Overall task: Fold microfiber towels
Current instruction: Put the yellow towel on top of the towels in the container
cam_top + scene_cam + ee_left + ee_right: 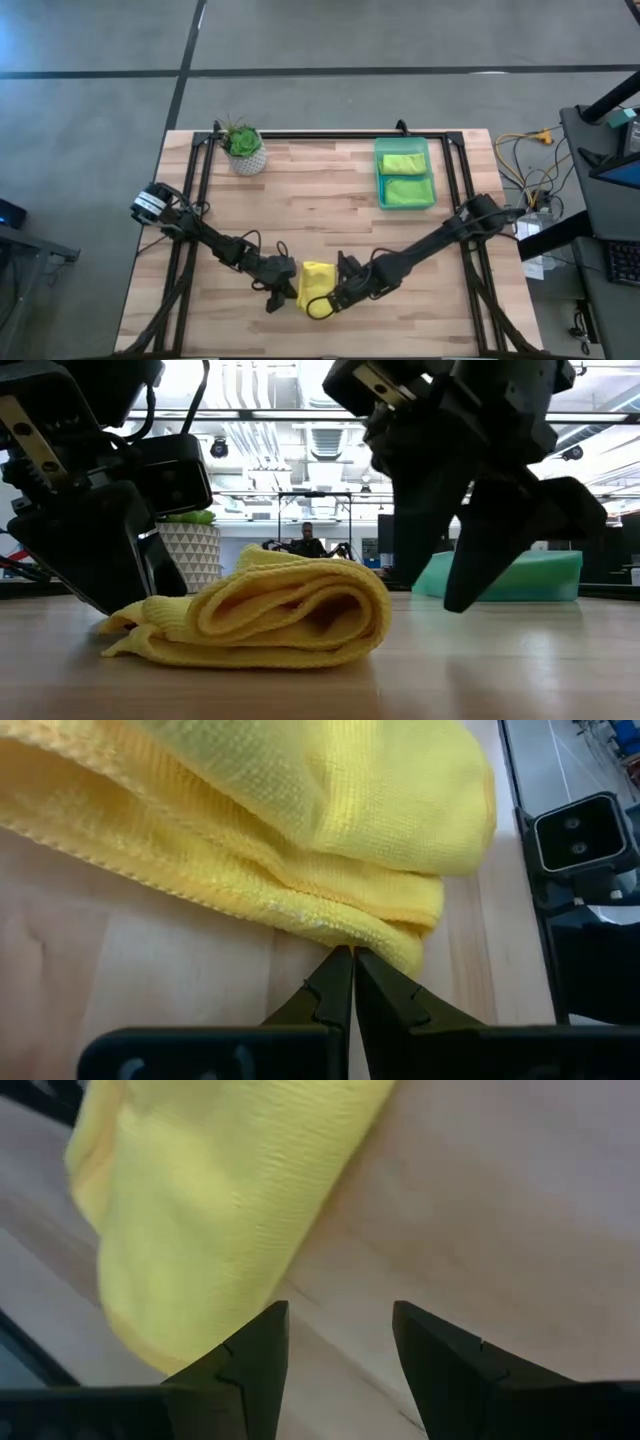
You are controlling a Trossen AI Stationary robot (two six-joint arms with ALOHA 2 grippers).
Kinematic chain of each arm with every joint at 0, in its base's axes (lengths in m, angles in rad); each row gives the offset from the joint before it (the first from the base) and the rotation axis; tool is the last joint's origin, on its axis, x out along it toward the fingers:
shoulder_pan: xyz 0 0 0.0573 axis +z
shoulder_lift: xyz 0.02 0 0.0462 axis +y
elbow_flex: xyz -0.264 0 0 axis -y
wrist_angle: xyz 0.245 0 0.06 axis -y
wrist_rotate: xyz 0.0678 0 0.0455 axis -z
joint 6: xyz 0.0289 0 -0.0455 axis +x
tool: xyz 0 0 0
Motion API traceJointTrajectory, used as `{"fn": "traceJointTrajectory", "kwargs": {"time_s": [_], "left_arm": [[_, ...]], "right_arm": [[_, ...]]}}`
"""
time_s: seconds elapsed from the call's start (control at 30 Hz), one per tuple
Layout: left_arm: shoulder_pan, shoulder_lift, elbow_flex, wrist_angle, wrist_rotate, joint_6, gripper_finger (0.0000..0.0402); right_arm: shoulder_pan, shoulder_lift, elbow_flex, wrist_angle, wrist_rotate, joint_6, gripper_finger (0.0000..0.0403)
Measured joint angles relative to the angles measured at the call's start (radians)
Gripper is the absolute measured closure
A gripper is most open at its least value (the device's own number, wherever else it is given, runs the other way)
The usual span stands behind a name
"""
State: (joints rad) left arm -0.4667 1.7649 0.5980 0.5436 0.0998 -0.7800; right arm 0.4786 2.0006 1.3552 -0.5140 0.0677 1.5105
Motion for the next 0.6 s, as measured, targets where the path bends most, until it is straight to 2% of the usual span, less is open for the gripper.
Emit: {"fn": "traceJointTrajectory", "kwargs": {"time_s": [0.6], "left_arm": [[0.001,0.001,0.004,0.024,-0.028,-0.003,0.0402]], "right_arm": [[-0.069,0.09,0.133,-0.003,-0.049,-0.145,0.0227]]}}
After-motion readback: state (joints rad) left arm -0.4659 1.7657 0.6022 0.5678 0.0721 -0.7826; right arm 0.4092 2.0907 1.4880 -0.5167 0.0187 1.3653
